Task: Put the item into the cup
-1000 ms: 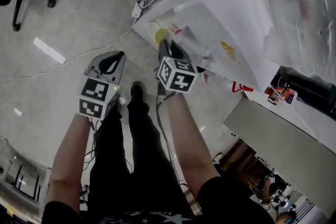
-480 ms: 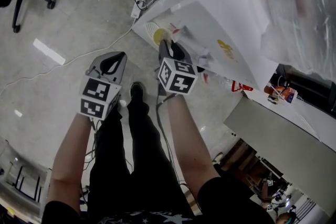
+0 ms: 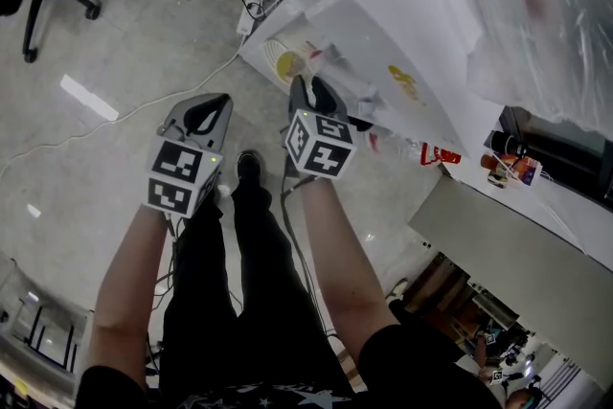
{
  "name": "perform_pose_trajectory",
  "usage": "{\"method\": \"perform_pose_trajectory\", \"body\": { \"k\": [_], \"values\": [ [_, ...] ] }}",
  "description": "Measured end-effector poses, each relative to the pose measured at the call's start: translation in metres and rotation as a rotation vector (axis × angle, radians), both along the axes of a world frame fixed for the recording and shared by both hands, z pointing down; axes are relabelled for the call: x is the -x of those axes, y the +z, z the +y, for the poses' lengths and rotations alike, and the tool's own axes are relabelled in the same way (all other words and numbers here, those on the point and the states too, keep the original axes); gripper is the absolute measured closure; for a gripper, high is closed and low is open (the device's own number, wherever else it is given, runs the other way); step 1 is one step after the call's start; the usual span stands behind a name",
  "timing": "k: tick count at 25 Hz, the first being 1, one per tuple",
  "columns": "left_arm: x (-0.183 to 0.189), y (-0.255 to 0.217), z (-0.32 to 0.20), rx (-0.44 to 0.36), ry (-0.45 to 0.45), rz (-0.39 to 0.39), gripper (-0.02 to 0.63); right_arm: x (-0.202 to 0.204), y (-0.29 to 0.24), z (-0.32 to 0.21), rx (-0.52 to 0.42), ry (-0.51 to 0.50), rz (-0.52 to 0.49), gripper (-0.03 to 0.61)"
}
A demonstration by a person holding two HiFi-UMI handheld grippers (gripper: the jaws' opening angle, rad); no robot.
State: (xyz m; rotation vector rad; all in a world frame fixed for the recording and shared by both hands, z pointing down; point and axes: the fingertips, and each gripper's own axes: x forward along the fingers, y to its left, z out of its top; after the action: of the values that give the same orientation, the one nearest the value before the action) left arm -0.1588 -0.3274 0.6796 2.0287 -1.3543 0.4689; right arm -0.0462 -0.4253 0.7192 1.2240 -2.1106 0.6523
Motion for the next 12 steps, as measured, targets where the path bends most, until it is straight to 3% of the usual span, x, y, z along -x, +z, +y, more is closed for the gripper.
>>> {"method": "perform_pose_trajectory", "body": {
  "k": [12],
  "values": [
    [0.008, -0.026, 0.019, 0.000, 0.006, -0.004, 0.609, -0.002, -0.030, 0.024, -0.004, 0.057, -0.028, 0.452]
  ]
}}
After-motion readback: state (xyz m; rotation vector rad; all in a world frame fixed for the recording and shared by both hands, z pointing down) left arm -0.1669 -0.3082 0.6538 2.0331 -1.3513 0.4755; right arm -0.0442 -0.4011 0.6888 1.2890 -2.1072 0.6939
